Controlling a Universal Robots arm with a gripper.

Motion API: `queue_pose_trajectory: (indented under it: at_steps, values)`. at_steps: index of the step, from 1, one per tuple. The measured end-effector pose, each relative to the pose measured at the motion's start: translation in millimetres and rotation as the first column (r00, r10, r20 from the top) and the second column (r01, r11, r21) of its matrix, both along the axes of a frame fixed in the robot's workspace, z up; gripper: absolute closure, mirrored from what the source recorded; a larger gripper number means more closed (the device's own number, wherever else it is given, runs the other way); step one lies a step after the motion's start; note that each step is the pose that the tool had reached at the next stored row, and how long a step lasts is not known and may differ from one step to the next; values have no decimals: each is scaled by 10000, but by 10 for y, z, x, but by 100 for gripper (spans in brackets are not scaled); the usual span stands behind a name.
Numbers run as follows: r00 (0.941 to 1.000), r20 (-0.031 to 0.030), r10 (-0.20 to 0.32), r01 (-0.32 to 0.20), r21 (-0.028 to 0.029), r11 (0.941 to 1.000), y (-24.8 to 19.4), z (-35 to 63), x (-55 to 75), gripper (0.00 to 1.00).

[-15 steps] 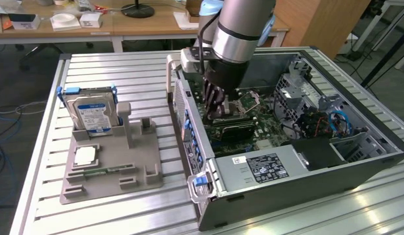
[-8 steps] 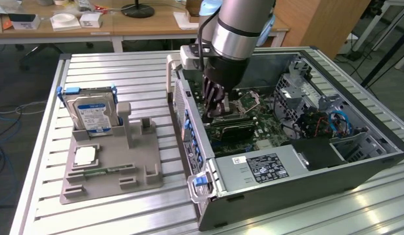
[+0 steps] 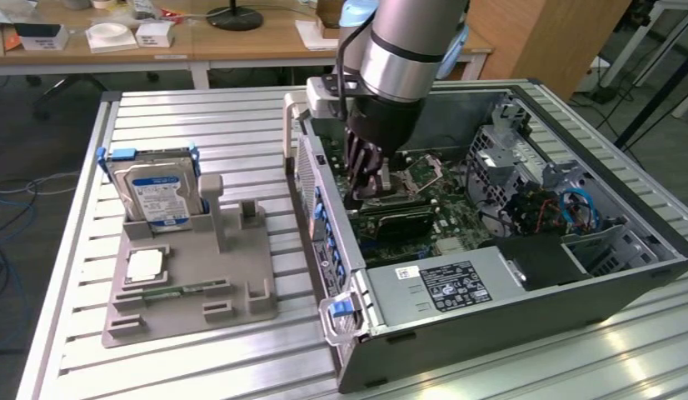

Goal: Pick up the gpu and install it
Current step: 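Press down on the gpu until it lock into place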

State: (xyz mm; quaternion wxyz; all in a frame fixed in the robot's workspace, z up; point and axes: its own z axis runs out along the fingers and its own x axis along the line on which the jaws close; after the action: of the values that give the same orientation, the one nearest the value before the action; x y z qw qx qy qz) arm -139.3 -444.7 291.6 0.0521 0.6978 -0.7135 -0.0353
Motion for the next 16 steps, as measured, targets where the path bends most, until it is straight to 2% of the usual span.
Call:
queue_pose_trajectory:
  at_steps: [16]
  values:
    - [10000,2,2,-2,-1,10000,0,0,-96,89]
